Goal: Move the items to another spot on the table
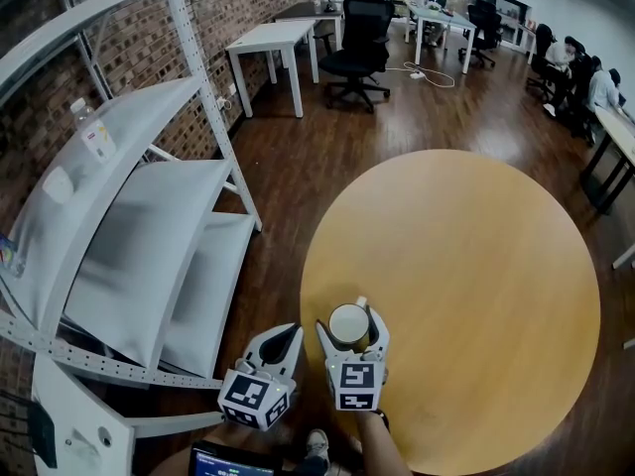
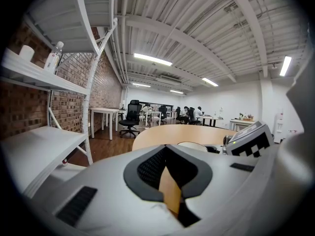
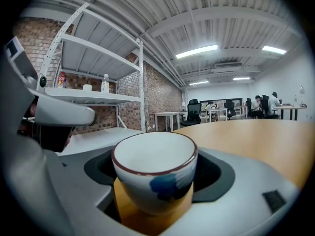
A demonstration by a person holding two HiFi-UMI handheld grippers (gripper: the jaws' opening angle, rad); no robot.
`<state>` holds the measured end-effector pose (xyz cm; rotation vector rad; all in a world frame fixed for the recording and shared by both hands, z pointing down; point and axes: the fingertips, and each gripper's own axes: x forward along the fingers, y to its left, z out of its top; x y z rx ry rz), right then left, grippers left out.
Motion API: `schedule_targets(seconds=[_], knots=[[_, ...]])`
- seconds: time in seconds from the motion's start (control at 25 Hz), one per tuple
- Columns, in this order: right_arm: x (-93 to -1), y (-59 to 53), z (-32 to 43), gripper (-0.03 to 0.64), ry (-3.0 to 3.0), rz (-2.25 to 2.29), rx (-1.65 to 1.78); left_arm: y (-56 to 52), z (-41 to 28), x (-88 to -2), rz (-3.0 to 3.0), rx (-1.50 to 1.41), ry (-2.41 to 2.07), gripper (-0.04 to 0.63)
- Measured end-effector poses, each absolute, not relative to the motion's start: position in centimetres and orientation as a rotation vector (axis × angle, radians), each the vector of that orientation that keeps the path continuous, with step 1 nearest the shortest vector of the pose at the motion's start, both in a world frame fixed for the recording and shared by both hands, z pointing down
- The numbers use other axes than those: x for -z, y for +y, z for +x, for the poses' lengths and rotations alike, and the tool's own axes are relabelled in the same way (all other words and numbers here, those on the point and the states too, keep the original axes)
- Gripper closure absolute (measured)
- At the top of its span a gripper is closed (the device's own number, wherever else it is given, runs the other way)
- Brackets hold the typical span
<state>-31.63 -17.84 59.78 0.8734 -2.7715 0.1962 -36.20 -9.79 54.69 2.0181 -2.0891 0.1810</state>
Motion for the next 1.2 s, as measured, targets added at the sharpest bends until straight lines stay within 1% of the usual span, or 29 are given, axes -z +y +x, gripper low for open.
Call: schedule_targets(seconds=[0.6, 1.12, 1.2], knots=[[-54.5, -17.0, -30.8, 0.186, -2.812, 0.884, -0.087, -9.4, -35.4, -52.2, 2.041, -0.138, -2.113, 0.589], [-43.9, -14.9, -28.9, 0.202, -2.892, 0.843, 0.027, -9.0, -33.5, -45.2, 2.065, -0.027, -2.154, 0.589], [-42.3, -14.4, -28.5, 0.224, -2.908, 0.834, 0.05, -9.0, -32.9, -43.8, 2.085, -0.002, -2.152, 0.589]])
